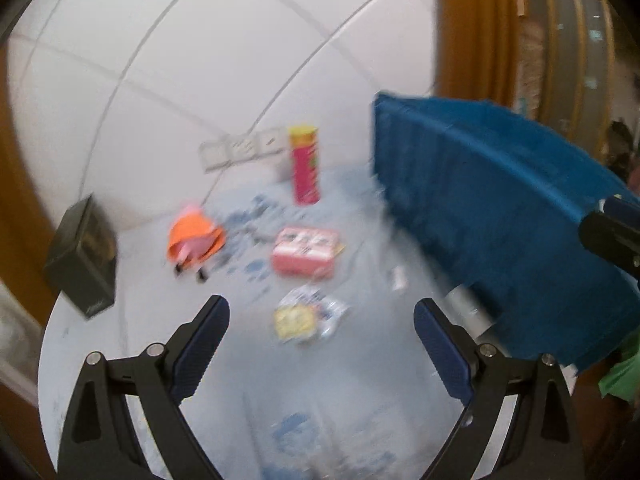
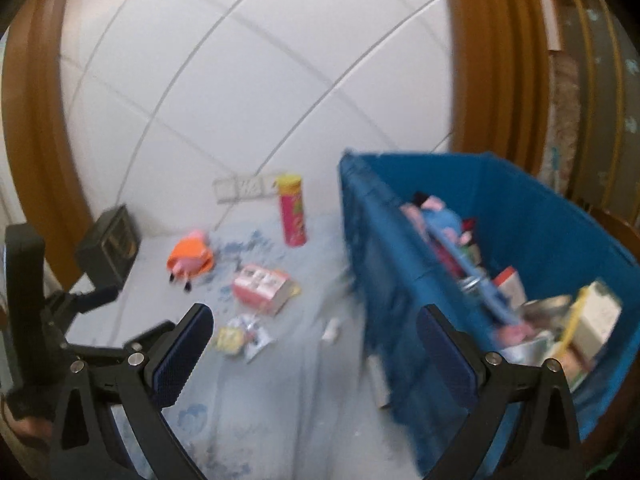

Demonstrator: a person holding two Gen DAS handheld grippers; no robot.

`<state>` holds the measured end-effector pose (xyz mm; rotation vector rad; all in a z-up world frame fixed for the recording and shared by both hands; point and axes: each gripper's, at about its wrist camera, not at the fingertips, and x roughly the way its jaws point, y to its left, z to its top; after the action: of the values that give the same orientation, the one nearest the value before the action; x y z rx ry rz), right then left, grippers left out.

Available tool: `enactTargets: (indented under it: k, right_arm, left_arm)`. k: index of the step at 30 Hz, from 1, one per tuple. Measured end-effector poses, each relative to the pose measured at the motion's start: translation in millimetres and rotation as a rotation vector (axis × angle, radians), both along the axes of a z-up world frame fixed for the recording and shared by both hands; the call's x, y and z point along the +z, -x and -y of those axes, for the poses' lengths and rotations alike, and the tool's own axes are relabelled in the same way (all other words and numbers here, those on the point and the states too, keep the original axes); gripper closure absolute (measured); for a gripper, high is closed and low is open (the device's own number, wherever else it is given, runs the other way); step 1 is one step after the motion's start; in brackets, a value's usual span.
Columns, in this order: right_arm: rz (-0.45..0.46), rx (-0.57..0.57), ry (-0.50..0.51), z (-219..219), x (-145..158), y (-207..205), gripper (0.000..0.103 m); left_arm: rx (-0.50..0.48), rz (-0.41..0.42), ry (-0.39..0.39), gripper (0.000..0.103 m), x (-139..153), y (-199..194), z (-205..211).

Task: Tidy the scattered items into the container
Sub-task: 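Move both open tools back to the remaining items on the table, then grasp the pink tissue pack with the left tool while the right tool reaches for the white pill bottle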

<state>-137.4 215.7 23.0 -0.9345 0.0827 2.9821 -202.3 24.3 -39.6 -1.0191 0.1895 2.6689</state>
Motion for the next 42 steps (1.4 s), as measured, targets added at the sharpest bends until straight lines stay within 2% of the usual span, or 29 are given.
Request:
enactTargets:
  k: [6, 14, 15, 17, 19, 24, 27, 33, 36, 37, 40, 42]
  right_arm:
    - [0.107, 0.053, 0.017, 18.4, -50.4, 43.0, 0.000]
    - [0.217, 0.118, 0.032, 26.0, -125.7, 104.2, 0.001]
    - [0.233, 0.119, 0.035, 25.4, -136.3, 111.0, 0.002]
    - [0.265, 0.122, 0.041, 24.1, -157.4, 124.6, 0.021]
    - [0.298, 0.124, 0.047, 22.8, -178.6, 138.2, 0.032]
    - [0.357, 0.123, 0.066, 22.8, -220.8, 171.0, 0.035]
    - [0.369, 0.132, 0.075, 24.2, -230.7, 192.4, 0.035]
    - [0.361, 0.106, 0.031, 20.0, -222.5, 236.1, 0.035]
    - [0.378, 0.051, 0.011, 8.5, -230.0, 248.3, 0.035]
    - [0.383, 0.030, 0.008, 4.6, -232.7, 249.5, 0.033]
    - [0.407, -0.031, -0.007, -8.0, -245.0, 249.1, 0.018]
    - [0.405, -0.037, -0.030, -7.5, -247.4, 247.1, 0.018]
  left_arm:
    - [0.082, 0.076, 0.029, 0.009, -42.2, 25.2, 26.3]
    - [0.151, 0.146, 0.046, 0.009, -106.4, 71.7, 27.3]
    - [0.151, 0.156, 0.049, 0.009, -114.8, 76.1, 25.5]
    - [0.147, 0.183, 0.053, 0.009, -135.3, 87.3, 21.6]
    - [0.141, 0.213, 0.057, 0.009, -157.1, 100.2, 18.0]
    - [0.135, 0.261, 0.079, 0.009, -194.7, 127.9, 13.6]
    - [0.148, 0.273, 0.060, 0.009, -198.1, 147.3, 19.7]
    - [0.147, 0.223, 0.039, 0.009, -172.6, 201.0, 18.0]
    - [0.093, 0.227, 0.008, 0.009, -164.4, 229.5, 0.2]
    - [0.070, 0.230, 0.009, 0.009, -164.0, 237.6, -10.1]
    - [0.001, 0.239, 0.029, 0.008, -166.0, 260.9, -42.4]
    - [-0.028, 0.242, 0.045, 0.007, -167.9, 271.6, -60.2]
